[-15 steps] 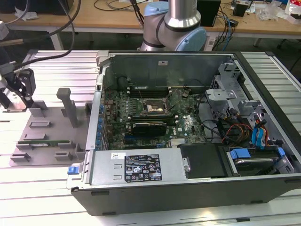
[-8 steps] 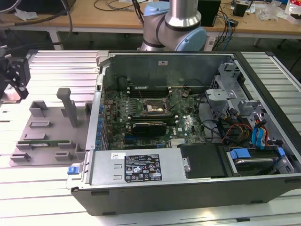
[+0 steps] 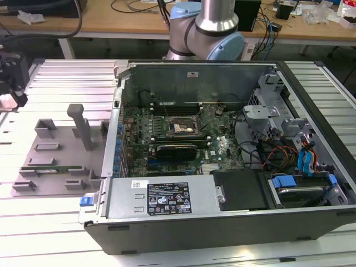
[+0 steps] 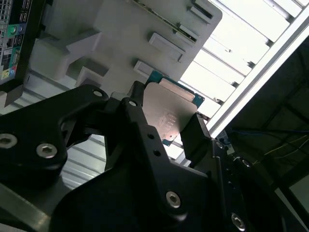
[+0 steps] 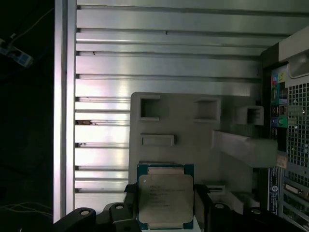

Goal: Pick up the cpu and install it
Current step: 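Pick up the cpu and move it towards the insertion slot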

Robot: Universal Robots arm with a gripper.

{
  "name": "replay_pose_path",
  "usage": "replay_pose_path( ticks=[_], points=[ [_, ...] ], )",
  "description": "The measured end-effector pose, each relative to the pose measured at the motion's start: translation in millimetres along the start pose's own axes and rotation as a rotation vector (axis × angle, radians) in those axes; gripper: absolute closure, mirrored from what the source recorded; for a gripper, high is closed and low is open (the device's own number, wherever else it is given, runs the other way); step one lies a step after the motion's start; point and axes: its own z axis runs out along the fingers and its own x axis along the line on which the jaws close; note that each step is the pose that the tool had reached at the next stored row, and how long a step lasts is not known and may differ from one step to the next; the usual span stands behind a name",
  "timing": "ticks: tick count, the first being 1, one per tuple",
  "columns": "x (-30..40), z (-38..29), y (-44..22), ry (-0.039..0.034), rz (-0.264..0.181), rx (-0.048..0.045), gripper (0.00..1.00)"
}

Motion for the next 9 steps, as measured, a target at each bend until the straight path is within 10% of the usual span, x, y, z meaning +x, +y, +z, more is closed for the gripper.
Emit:
replay_pose_path(
  ticks=[9],
  points=[
    [-0.7,-23.8,0.7,0.0,0.0,0.0,0.45]
  ],
)
